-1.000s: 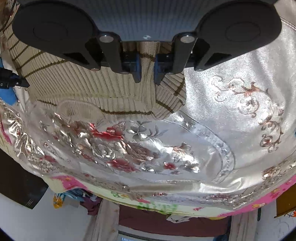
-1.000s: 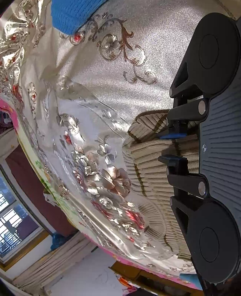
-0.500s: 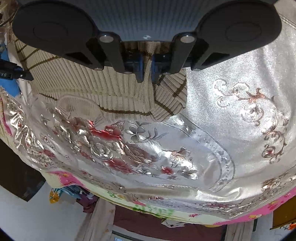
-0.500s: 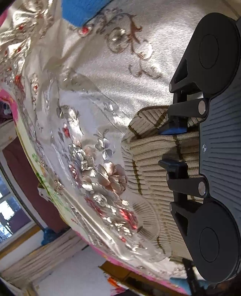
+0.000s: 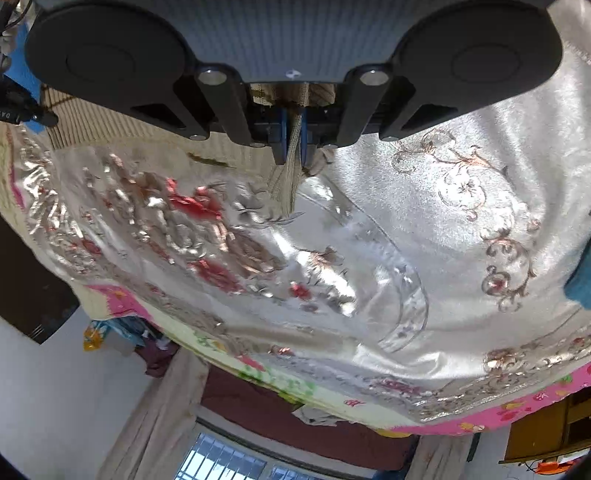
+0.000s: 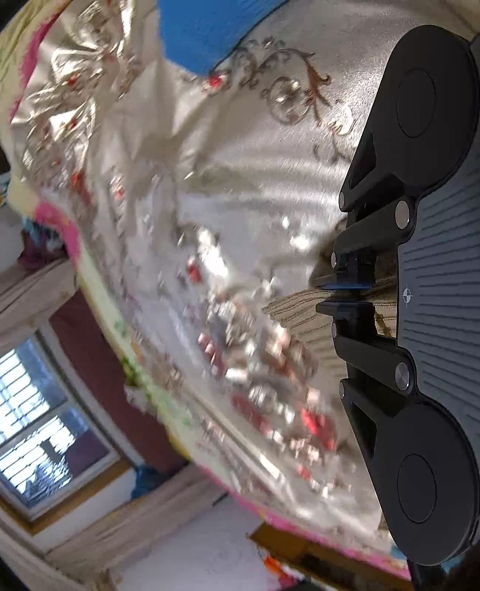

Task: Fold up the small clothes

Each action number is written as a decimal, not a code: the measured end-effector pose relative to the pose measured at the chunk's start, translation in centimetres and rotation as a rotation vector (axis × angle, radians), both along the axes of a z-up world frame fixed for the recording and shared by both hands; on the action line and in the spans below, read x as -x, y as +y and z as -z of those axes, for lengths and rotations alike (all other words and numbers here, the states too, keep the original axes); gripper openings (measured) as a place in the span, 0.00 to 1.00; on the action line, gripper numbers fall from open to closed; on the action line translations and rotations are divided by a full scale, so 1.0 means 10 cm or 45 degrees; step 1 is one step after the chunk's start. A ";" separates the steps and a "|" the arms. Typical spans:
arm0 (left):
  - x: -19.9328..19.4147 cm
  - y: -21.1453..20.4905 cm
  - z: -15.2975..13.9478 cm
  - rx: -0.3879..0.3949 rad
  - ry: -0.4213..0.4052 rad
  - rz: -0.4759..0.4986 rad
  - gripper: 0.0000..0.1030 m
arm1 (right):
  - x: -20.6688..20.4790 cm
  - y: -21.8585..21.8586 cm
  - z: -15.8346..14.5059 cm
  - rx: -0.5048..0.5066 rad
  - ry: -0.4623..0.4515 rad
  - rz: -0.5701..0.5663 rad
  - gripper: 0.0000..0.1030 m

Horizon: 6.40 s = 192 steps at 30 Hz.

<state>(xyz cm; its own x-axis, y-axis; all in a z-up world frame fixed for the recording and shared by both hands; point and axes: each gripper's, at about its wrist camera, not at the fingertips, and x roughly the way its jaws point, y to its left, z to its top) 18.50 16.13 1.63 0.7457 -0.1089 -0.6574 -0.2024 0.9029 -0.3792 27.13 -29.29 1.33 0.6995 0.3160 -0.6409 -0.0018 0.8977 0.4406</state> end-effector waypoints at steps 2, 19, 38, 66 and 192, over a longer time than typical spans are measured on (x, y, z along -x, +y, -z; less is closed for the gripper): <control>-0.07 -0.02 0.11 -0.016 0.030 -0.004 0.12 | -0.02 0.02 0.13 0.052 0.040 0.011 0.06; 0.31 0.02 -0.12 -0.082 -0.033 -0.050 0.14 | 0.26 -0.08 -0.05 0.057 -0.022 -0.020 0.21; 1.19 -0.41 0.13 0.026 0.205 0.171 0.16 | 1.56 -0.44 0.04 -0.025 0.201 -0.150 0.40; 1.17 -0.40 0.16 -0.116 0.243 0.103 0.12 | 1.38 -0.41 0.18 0.074 0.238 -0.143 0.20; 1.13 -3.64 0.28 -0.769 -0.069 0.859 0.44 | 0.27 -0.79 0.68 -0.600 0.097 -0.127 0.51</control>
